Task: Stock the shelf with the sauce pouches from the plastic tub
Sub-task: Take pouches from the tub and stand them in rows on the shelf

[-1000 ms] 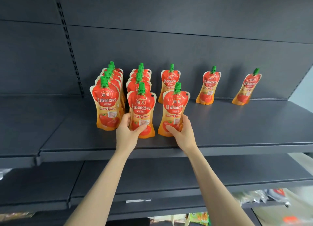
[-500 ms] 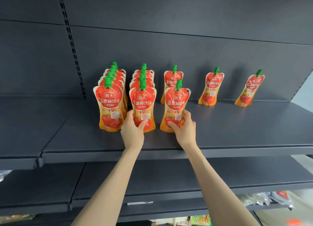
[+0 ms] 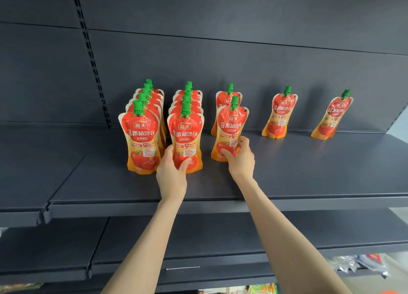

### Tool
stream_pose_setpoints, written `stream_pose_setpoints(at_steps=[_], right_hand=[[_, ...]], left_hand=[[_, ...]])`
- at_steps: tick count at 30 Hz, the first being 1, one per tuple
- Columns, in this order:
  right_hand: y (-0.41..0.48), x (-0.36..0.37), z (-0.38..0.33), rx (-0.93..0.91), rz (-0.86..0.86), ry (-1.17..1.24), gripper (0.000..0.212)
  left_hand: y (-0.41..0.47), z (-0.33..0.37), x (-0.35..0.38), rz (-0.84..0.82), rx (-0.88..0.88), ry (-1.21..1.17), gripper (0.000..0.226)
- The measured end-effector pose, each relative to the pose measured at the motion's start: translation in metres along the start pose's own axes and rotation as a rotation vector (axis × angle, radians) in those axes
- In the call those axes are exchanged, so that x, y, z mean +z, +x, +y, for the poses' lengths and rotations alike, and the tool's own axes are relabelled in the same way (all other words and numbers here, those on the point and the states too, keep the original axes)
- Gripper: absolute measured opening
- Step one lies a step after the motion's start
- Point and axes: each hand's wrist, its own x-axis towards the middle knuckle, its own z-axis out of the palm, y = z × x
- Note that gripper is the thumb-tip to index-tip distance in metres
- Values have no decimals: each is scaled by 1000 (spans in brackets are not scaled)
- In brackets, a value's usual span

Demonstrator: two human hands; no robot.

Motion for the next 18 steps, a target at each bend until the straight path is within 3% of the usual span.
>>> stream_pose_setpoints(at_steps=[18], right_hand=[[58,23,3,50,-50,-65,58]], left_hand=[[2,-6,6,5,-19,13,54]])
